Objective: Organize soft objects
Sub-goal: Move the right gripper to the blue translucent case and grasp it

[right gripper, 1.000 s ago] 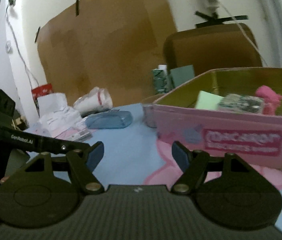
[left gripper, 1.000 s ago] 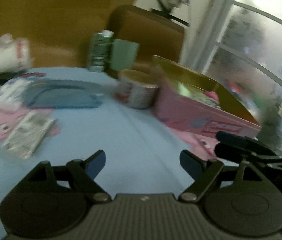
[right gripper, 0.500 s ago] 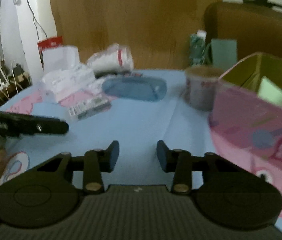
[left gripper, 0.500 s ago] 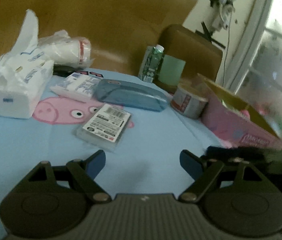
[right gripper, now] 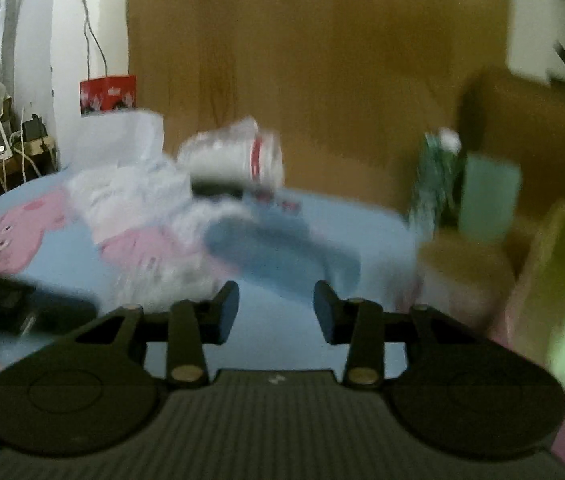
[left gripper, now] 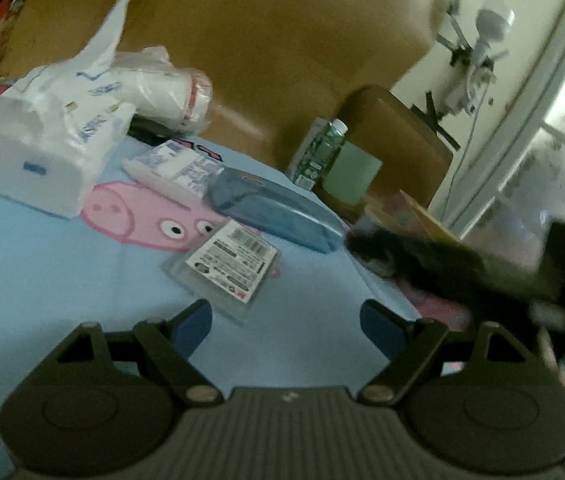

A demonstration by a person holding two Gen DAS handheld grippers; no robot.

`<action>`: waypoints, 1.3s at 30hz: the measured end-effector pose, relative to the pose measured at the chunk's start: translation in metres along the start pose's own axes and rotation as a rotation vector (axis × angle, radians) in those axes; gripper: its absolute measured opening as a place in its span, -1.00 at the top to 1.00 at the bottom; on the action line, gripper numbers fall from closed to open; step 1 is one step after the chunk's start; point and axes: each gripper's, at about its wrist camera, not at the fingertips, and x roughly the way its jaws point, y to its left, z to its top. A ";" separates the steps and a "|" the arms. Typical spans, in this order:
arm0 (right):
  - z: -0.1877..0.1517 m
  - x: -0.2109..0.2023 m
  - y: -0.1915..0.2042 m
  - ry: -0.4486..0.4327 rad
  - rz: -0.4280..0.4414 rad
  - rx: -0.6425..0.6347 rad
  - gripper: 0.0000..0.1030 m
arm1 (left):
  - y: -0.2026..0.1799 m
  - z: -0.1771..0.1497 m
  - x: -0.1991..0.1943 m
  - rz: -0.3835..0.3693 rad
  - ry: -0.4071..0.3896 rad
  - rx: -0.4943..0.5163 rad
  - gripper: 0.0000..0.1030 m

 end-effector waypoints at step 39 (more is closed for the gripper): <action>-0.090 -0.106 0.006 0.100 0.001 0.046 -0.24 | -0.087 -0.009 0.046 -0.231 0.215 0.034 -0.87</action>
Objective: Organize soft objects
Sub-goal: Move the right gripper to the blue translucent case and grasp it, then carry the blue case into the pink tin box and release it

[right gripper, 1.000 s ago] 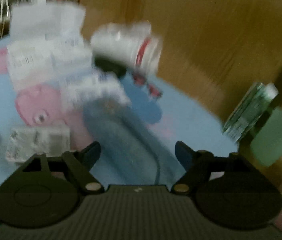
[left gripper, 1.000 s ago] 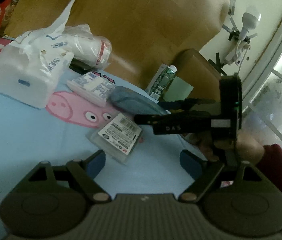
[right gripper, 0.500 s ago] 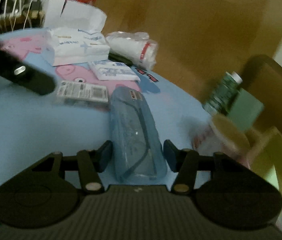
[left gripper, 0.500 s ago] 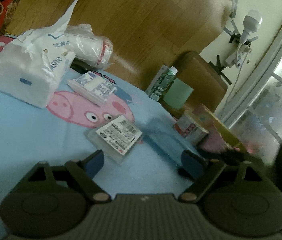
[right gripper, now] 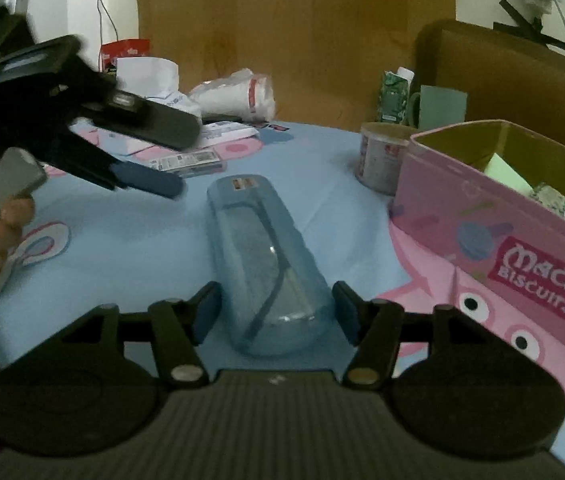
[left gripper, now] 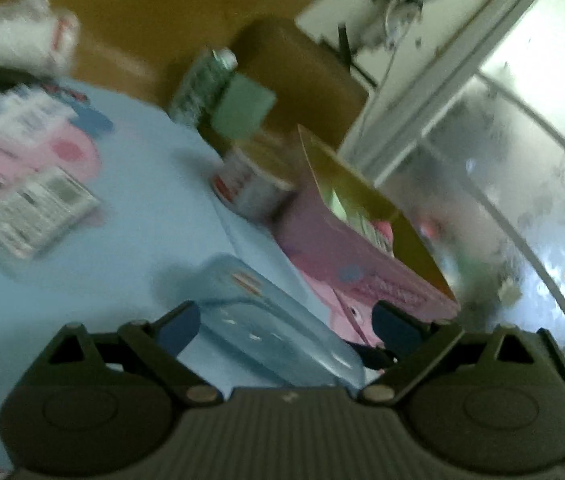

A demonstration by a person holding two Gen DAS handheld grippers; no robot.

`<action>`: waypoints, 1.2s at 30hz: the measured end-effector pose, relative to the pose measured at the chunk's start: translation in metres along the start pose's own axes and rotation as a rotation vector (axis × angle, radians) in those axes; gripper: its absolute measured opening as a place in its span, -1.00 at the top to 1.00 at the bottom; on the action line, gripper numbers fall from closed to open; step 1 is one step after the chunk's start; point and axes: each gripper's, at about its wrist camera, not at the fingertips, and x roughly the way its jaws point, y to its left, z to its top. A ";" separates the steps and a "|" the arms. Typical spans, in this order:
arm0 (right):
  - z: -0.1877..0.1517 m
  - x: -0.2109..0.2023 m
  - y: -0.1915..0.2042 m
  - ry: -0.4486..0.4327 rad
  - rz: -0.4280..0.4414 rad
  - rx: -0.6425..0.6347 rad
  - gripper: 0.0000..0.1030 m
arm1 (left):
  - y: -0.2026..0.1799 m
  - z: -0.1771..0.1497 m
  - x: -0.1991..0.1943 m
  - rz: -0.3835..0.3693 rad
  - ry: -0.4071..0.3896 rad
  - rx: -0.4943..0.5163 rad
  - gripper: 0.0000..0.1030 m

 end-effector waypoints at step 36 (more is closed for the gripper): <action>-0.005 -0.041 -0.012 -0.198 -0.076 0.002 -0.09 | -0.046 0.061 0.047 0.031 -0.010 0.135 -0.93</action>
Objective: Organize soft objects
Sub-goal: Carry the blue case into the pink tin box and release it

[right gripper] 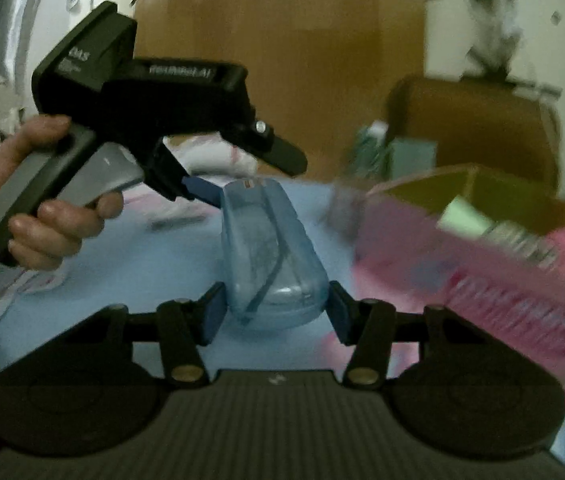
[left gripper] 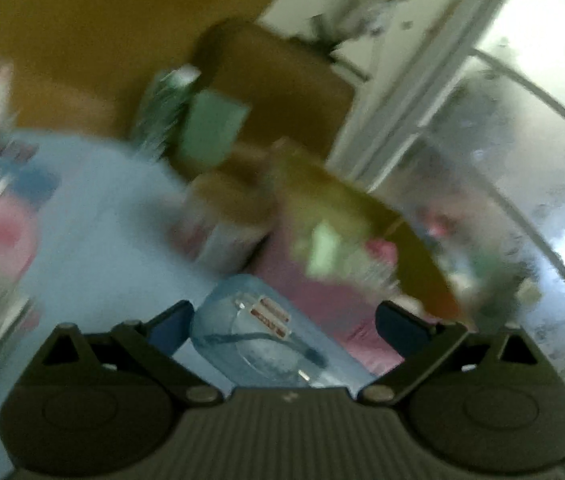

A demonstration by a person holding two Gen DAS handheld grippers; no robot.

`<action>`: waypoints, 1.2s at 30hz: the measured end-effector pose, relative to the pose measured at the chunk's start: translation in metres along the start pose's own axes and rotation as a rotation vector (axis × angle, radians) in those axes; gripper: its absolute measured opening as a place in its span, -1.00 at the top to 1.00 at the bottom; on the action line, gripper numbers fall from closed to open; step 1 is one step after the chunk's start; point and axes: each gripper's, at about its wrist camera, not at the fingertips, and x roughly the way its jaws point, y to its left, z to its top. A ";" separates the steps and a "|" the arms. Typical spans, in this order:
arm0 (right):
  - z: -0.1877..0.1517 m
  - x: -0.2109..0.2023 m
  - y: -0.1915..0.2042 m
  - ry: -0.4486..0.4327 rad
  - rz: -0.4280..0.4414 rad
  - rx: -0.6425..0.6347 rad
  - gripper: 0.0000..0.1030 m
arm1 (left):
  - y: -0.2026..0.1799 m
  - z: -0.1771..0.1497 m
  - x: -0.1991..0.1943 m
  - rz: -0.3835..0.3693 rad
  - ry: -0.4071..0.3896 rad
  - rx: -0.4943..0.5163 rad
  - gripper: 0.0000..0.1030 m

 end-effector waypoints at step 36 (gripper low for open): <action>0.081 0.072 0.004 -0.037 -0.022 0.052 -0.10 | 0.074 -0.056 -0.102 0.434 -0.254 0.045 -0.99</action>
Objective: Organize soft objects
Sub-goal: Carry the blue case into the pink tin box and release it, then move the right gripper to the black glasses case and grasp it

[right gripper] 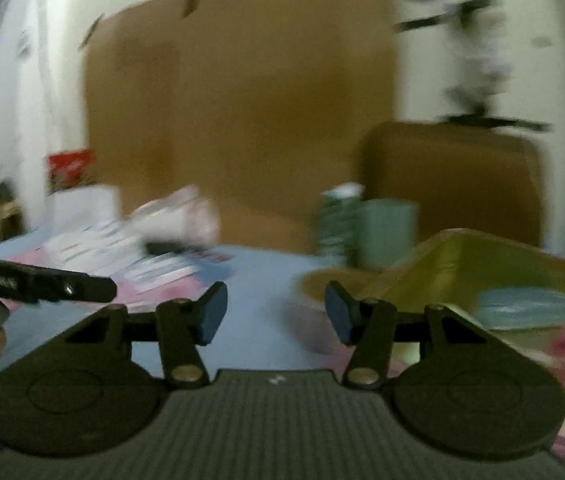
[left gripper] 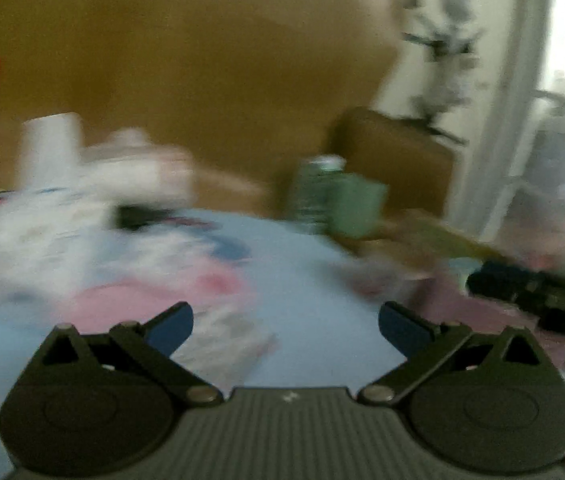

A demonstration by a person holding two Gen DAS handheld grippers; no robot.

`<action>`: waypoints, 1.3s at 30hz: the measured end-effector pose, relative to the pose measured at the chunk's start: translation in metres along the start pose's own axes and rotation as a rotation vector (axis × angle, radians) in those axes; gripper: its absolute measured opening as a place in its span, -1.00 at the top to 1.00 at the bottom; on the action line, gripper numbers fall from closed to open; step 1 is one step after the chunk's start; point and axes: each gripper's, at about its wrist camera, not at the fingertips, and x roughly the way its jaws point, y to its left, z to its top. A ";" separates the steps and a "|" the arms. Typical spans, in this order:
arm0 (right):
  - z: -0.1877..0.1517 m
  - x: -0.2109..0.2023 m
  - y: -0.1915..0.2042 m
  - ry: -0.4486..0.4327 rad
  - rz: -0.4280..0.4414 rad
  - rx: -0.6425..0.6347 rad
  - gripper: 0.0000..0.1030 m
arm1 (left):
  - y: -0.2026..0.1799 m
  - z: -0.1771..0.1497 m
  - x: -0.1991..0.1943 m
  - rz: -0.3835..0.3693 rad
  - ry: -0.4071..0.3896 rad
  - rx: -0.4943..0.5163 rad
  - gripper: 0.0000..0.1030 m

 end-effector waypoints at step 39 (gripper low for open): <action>0.039 0.297 0.101 0.399 0.156 -0.179 -0.03 | 0.065 -0.012 -0.006 -0.078 -0.026 -0.275 -0.99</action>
